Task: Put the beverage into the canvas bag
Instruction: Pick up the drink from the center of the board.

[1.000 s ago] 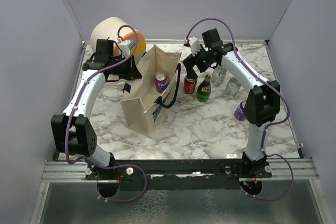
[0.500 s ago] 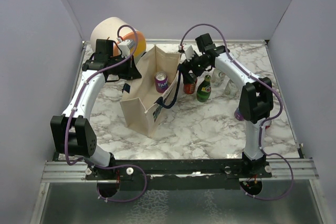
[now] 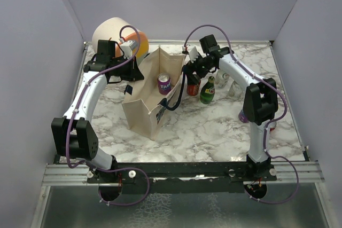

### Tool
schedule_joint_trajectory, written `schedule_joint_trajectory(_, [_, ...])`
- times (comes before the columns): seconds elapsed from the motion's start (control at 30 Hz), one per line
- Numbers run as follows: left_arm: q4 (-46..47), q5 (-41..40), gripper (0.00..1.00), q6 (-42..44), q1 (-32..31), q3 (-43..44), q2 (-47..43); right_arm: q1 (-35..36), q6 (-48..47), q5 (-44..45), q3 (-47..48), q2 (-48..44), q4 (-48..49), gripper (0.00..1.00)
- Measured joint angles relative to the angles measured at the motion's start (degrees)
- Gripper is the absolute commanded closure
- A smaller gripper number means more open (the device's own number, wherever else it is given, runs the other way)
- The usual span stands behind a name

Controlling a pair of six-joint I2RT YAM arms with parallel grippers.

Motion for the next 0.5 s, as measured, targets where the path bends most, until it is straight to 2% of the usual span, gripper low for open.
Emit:
schedule_joint_trajectory(0.17, [-0.1,0.0,1.0,0.4,0.0,0.0,0.0,0.0,0.1,-0.5,-0.5,0.0,0.4,0.18])
schedule_joint_trajectory(0.33, [-0.1,0.0,1.0,0.8,0.0,-0.2,-0.1,-0.2,0.7,-2.3,-0.6,-0.1,0.4,0.1])
schedule_joint_trajectory(0.5, [-0.2,-0.4,1.0,1.2,0.0,-0.2,-0.4,-0.3,1.8,-4.0,-0.6,-0.1,0.8,0.08])
